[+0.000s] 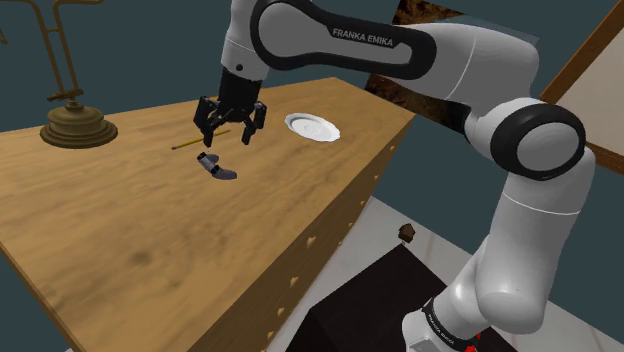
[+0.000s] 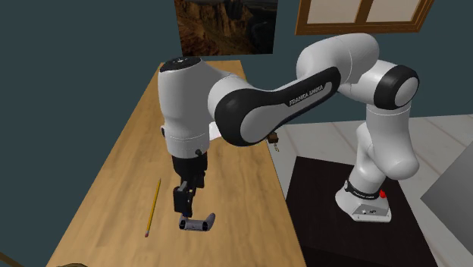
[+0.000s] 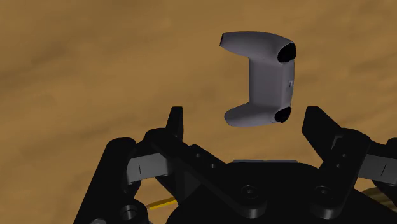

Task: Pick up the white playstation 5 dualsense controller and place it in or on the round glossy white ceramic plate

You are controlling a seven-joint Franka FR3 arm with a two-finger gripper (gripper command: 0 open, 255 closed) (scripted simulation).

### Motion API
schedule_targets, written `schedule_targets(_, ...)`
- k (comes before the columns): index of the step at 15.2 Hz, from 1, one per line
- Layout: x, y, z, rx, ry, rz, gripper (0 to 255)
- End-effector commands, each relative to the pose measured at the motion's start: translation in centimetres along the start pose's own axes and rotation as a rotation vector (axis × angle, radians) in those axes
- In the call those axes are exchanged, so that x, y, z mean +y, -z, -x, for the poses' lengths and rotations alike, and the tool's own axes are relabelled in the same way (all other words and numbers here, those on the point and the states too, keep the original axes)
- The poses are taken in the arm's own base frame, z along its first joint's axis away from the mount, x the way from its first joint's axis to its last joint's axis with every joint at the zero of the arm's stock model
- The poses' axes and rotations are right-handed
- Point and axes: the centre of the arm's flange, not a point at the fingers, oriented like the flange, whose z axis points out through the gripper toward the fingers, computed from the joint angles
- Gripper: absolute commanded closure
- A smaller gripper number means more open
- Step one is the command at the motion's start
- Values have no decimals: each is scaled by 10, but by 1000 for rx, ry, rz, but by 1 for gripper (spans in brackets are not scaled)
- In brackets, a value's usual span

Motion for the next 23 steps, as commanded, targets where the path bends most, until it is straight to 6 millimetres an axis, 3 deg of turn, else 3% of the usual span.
schedule_targets(1, -8, -6, -4, 0, 1, -5, 0)
schedule_targets(8, -9, -41, -4, 0, 1, -5, 0)
schedule_targets(15, -9, -41, -4, 0, 1, -5, 0)
schedule_targets(16, -9, -41, -4, 0, 1, -5, 255)
schedule_targets(23, -10, -40, -4, 0, 1, -5, 255)
